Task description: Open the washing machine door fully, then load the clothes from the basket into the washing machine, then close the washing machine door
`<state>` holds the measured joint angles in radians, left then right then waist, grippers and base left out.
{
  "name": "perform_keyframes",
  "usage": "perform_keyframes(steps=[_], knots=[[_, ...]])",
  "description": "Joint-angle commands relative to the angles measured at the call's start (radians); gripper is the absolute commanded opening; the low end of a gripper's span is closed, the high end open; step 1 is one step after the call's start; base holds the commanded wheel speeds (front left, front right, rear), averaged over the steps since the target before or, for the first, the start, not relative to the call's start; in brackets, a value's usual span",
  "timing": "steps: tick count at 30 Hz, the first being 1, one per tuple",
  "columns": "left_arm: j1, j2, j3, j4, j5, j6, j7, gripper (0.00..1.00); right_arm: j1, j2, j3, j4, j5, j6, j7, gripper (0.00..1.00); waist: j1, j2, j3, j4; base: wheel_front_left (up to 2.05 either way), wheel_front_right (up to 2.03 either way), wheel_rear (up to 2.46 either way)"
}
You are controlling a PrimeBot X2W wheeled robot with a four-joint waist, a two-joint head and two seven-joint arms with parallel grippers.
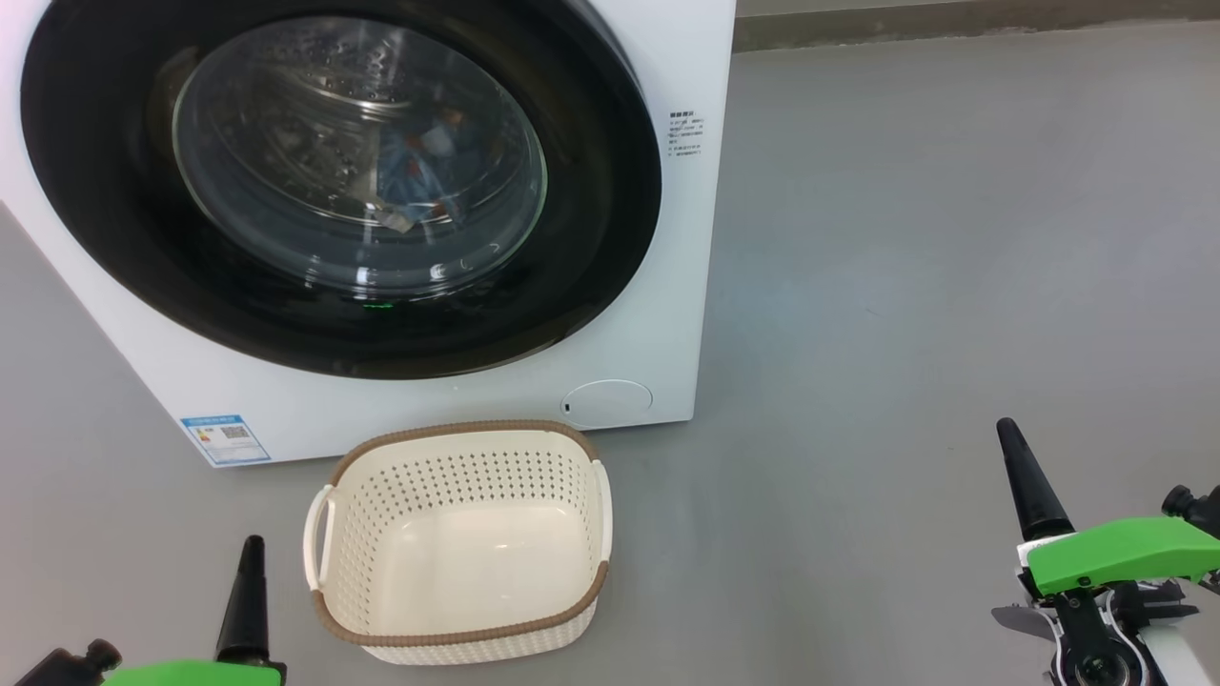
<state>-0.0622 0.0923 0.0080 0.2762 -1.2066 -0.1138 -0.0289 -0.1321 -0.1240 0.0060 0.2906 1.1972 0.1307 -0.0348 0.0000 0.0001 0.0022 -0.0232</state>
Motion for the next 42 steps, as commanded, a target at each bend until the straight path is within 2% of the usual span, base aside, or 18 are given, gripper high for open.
perform_keyframes(steps=[1, 42], knots=[[-0.042, 0.009, 0.028, -0.024, -0.018, -0.007, 0.007, 0.0, -0.006, -0.004, 0.001, -0.031, 0.022, 0.0, 0.007, 0.0, 0.0, -0.0001, 0.0, 0.001, 0.0, 0.0, 0.0], [-0.052, -0.035, 0.097, -0.026, -0.349, -0.014, 0.125, 0.0, 0.014, 0.056, -0.095, -0.038, 0.367, 0.0, 0.122, 0.0, 0.0, -0.0001, -0.002, 0.02, 0.0, 0.0, 0.0]])
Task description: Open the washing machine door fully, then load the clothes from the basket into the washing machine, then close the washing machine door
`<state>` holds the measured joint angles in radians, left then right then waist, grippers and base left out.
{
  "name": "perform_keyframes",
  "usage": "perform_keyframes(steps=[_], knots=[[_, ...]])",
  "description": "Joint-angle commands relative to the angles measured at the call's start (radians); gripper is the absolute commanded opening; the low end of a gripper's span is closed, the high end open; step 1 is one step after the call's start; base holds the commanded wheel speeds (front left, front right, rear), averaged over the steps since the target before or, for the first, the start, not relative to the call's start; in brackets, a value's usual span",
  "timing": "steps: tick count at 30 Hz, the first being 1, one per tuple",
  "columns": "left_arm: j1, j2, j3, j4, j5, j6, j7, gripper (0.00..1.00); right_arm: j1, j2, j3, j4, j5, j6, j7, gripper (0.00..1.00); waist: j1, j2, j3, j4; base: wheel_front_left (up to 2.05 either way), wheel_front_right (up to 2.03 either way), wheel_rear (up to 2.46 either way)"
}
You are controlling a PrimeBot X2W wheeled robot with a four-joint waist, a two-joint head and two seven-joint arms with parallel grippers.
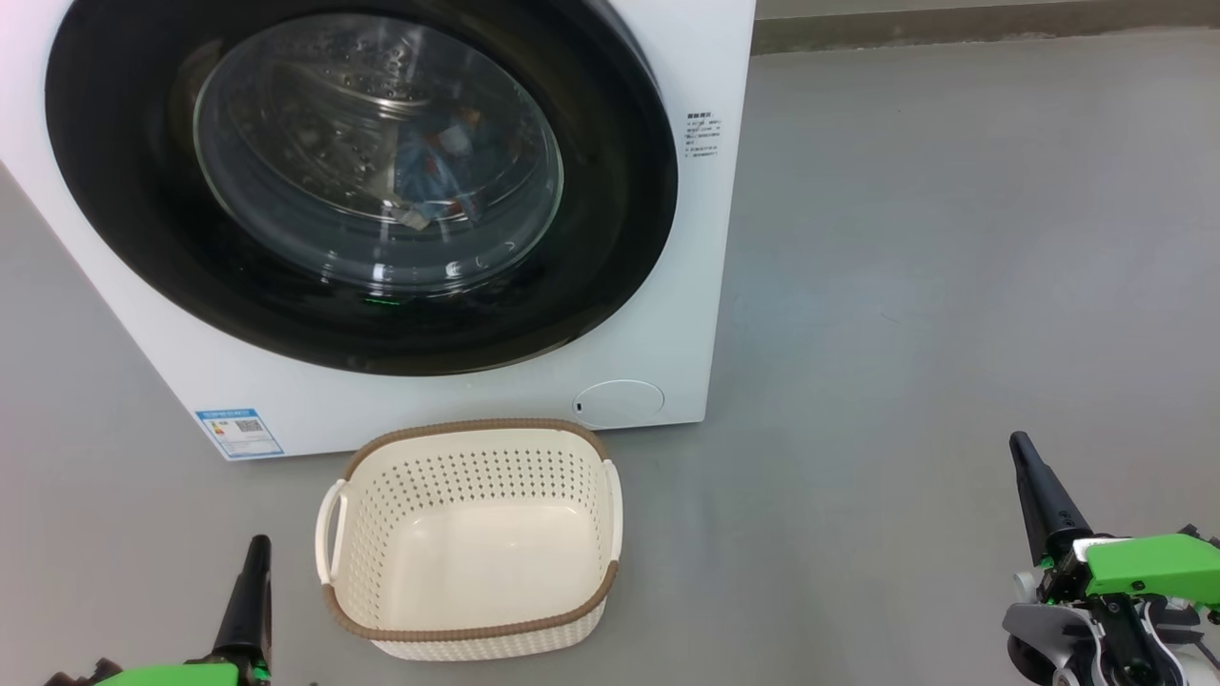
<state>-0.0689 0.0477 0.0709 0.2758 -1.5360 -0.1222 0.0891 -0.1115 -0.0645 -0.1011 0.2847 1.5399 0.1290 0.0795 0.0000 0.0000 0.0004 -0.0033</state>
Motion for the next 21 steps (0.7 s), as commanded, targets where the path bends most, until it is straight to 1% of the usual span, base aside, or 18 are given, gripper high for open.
perform_keyframes(steps=[1, 6, 21], knots=[[-0.046, 0.008, 0.036, -0.026, -0.028, -0.006, 0.01, 0.0, -0.006, -0.002, 0.01, -0.033, 0.033, 0.002, 0.011, 0.0, 0.0, 0.0, 0.0, 0.001, 0.0, 0.0, 0.0], [-0.047, 0.003, 0.045, -0.026, -0.069, -0.007, 0.025, 0.0, -0.004, 0.006, -0.002, -0.033, 0.076, 0.002, 0.025, 0.0, 0.0, 0.0, 0.0, 0.003, 0.0, 0.0, 0.0], [-0.047, 0.003, 0.045, -0.026, -0.071, -0.007, 0.025, 0.0, -0.004, 0.007, -0.004, -0.033, 0.076, 0.002, 0.027, 0.0, 0.0, 0.0, 0.0, 0.003, 0.0, 0.0, 0.0]])
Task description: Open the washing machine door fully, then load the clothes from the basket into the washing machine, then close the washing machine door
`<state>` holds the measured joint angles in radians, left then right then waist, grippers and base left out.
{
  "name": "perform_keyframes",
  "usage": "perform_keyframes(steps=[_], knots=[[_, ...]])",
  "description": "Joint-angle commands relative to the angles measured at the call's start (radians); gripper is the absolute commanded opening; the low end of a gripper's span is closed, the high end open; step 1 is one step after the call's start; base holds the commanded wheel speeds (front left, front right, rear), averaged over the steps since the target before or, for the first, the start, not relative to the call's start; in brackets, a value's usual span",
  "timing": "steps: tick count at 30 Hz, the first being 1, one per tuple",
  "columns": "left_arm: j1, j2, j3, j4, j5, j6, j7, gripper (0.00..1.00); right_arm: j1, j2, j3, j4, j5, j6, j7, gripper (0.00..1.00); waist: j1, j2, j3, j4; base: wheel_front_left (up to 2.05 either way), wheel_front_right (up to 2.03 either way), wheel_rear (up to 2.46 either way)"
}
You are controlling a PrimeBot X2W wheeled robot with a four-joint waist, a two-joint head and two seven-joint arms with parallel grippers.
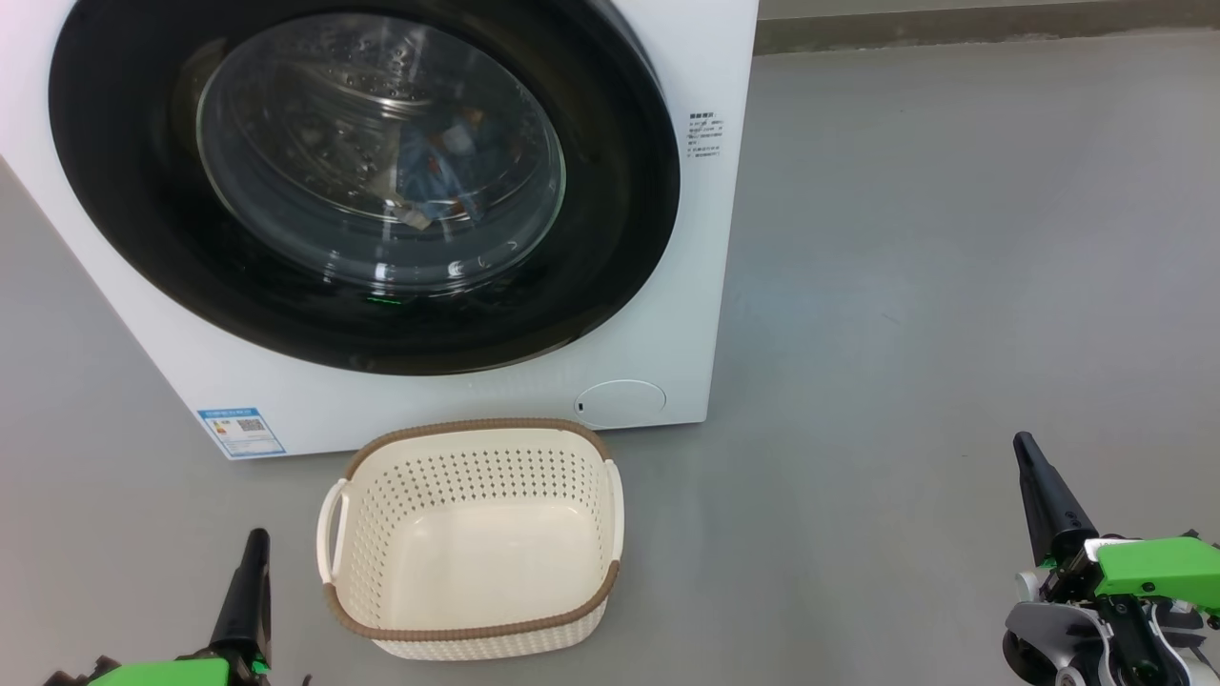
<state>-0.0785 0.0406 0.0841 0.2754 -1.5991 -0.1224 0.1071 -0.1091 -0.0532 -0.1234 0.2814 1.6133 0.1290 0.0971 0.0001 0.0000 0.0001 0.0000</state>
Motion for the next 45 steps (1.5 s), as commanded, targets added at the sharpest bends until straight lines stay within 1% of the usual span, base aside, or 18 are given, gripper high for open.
perform_keyframes(steps=[1, 45], knots=[[-0.037, 0.01, 0.032, -0.025, -0.008, -0.007, 0.007, 0.0, -0.006, -0.004, 0.018, -0.03, 0.003, 0.002, 0.009, 0.0, 0.0, 0.0, 0.0, 0.0, 0.0, 0.0, 0.0], [-0.038, 0.01, 0.032, -0.025, -0.008, -0.007, 0.007, 0.0, -0.007, -0.003, 0.016, -0.03, 0.001, 0.002, 0.011, 0.0, 0.0, 0.0, 0.0, 0.0, 0.0, 0.0, 0.0]])
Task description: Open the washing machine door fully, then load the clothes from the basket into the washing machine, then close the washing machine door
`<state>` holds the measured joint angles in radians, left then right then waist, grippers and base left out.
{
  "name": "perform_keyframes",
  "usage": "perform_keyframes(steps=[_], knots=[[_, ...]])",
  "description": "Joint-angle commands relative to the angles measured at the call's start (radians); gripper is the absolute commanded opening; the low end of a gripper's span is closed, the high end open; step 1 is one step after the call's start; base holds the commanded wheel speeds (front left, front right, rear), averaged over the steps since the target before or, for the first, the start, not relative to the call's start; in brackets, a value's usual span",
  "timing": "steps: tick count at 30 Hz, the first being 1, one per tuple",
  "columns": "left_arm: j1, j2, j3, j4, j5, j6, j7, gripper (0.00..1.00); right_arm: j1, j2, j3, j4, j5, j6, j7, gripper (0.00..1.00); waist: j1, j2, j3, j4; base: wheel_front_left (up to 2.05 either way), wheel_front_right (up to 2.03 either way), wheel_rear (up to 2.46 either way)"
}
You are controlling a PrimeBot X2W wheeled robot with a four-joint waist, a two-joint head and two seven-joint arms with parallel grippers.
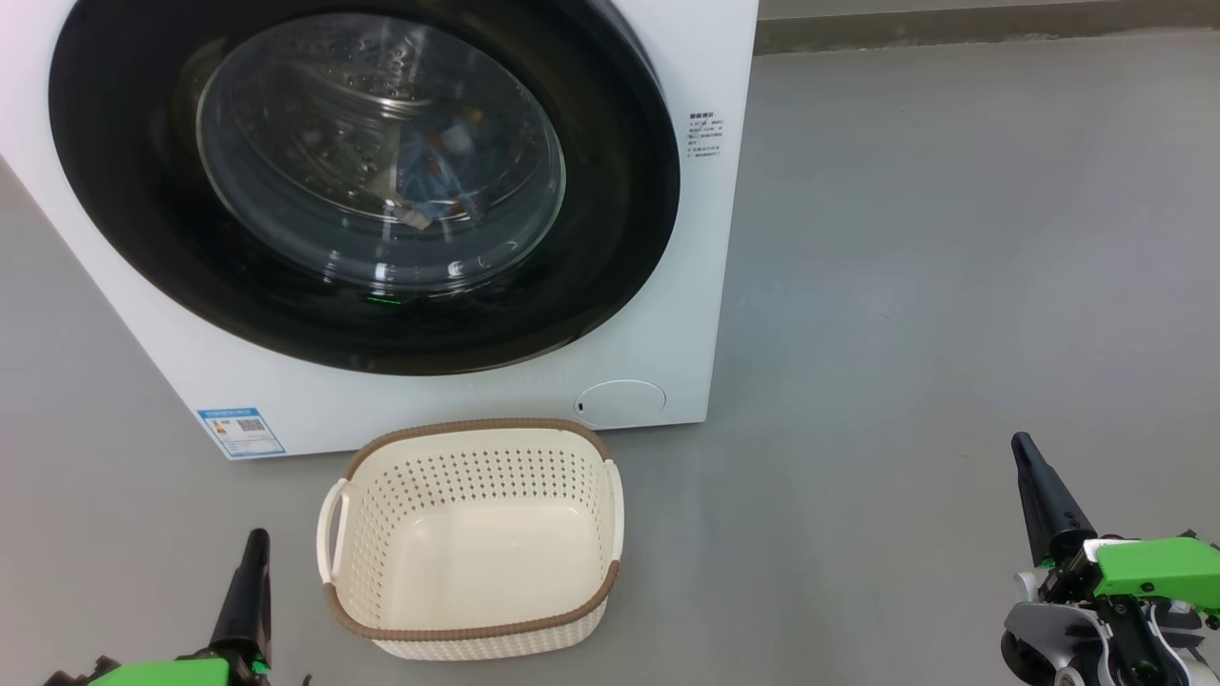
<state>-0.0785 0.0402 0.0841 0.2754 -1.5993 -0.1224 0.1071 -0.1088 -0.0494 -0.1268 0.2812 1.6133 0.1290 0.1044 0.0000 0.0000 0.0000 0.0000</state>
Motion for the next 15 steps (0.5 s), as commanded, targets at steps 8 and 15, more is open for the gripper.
perform_keyframes(steps=[8, 15], knots=[[-0.038, 0.01, 0.032, -0.025, -0.008, -0.007, 0.007, 0.0, -0.007, -0.006, 0.019, -0.03, 0.0, 0.002, 0.004, 0.0, 0.0, 0.0, 0.0, 0.0, 0.0, 0.0, 0.0], [-0.038, 0.01, 0.032, -0.025, -0.008, -0.007, 0.007, 0.0, -0.007, -0.006, 0.018, -0.03, 0.0, 0.002, 0.004, 0.0, 0.0, 0.0, 0.0, 0.0, 0.0, 0.0, 0.0]])
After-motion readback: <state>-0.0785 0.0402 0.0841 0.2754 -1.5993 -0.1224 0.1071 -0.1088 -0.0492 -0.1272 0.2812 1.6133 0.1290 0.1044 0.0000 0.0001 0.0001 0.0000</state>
